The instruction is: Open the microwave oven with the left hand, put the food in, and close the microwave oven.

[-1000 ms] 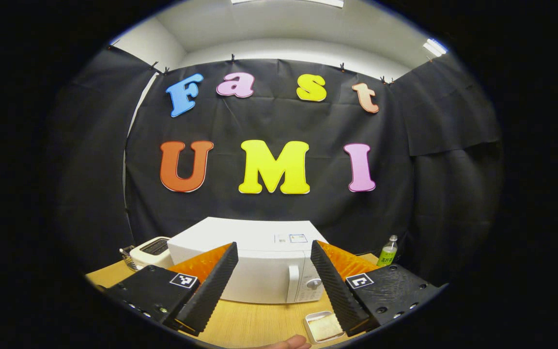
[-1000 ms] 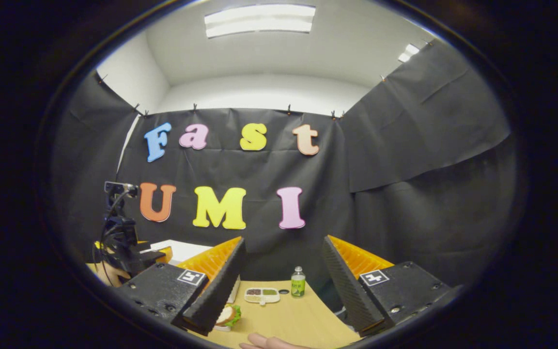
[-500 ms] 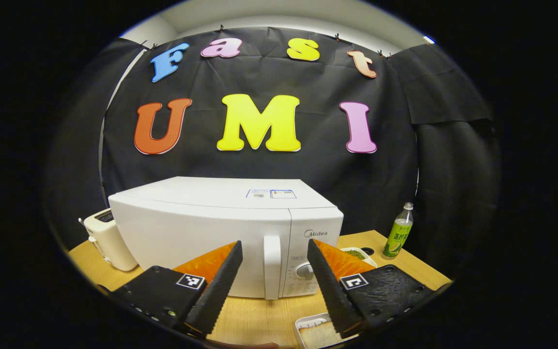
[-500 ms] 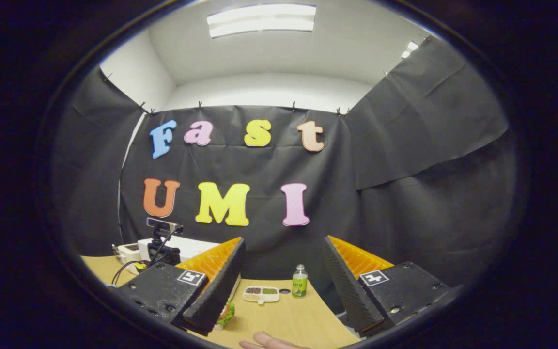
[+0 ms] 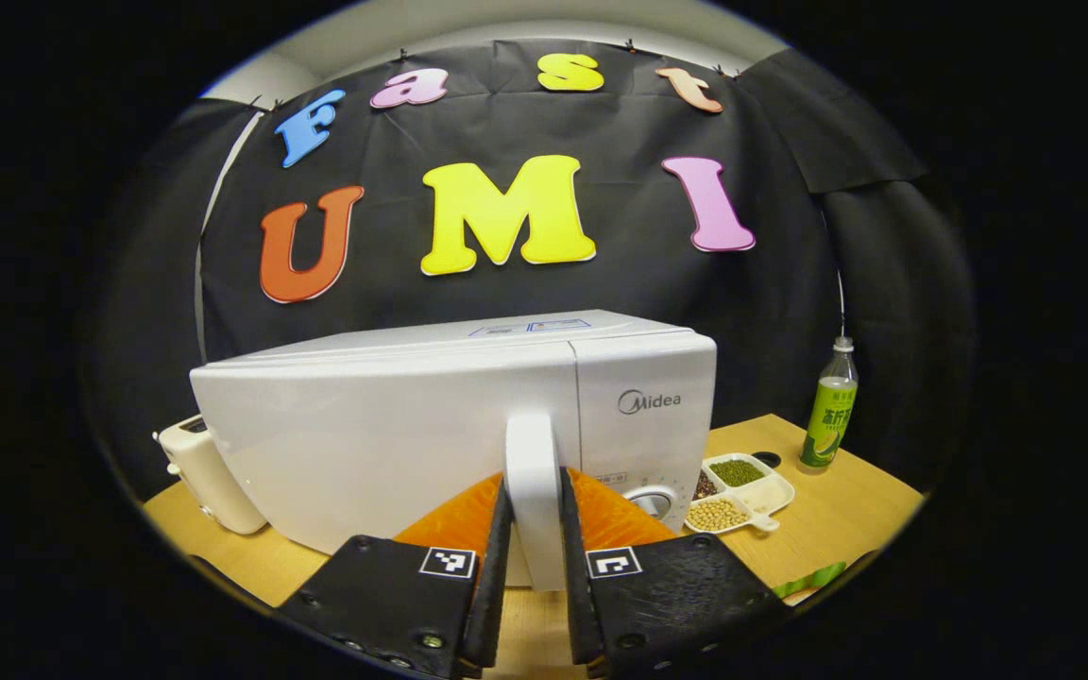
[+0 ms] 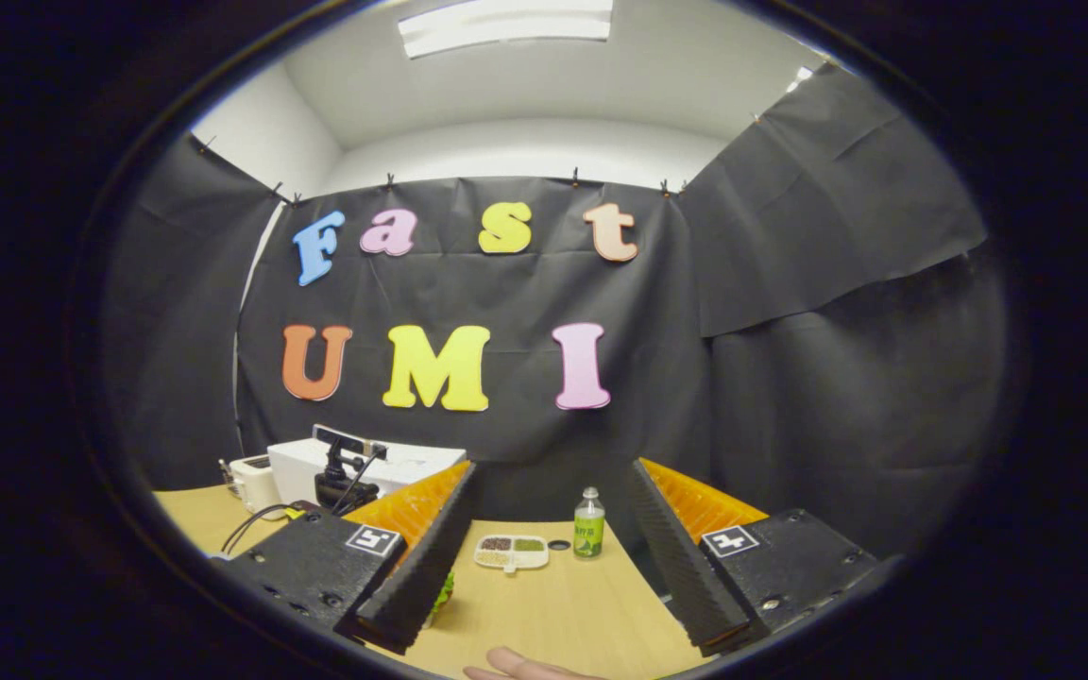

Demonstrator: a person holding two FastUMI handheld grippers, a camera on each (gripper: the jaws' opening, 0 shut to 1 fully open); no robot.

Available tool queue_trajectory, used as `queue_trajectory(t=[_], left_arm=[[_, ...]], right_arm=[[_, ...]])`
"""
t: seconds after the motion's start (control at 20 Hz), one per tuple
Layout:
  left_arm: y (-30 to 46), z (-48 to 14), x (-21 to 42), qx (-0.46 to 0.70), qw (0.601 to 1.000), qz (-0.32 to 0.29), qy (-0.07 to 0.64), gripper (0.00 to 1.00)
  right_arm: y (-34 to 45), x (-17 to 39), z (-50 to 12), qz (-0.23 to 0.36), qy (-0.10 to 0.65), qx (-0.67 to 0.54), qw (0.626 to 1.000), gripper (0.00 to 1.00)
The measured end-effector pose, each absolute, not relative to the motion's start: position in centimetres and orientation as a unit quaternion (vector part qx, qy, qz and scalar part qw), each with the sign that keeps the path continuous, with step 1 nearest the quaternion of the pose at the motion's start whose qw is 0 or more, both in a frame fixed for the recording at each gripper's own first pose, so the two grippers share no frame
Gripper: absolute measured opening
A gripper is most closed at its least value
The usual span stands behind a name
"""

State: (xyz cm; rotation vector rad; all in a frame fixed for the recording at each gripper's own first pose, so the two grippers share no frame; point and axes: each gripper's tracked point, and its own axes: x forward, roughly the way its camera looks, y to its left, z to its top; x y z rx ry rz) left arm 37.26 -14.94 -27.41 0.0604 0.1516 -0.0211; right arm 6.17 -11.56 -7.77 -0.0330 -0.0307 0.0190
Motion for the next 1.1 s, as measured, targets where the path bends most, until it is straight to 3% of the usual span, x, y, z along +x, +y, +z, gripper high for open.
queue_trajectory(t=[0.1,0.15,0.2,0.3,0.45,1.1], left_arm=[[-14.9,-27.7,37.2,0.0,0.996,-0.02,0.088,0.28],[-15.0,-27.7,37.3,-0.009,0.995,-0.026,0.092,0.17],[-15.0,-27.7,37.3,-0.003,0.995,-0.031,0.096,0.25],[-14.8,-27.7,37.3,0.014,0.995,-0.031,0.097,0.25],[-15.1,-28.1,37.0,0.007,0.994,-0.04,0.105,0.14],[-12.2,-27.8,27.0,0.009,0.989,-0.109,0.101,0.13]], right_arm=[[-11.5,6.0,-8.0,0.009,-0.016,-0.023,1.0,0.96],[-11.5,5.9,-8.1,0.008,-0.016,-0.024,1.0,1.0],[-11.4,5.8,-8.0,0.009,-0.017,-0.025,0.999,0.96],[-11.0,5.5,-8.1,0.012,-0.019,-0.027,0.999,0.96],[-10.5,4.8,-8.1,0.017,-0.019,-0.029,0.999,0.96],[-5.9,2.3,-9.4,0.039,-0.005,-0.06,0.997,1.0]])
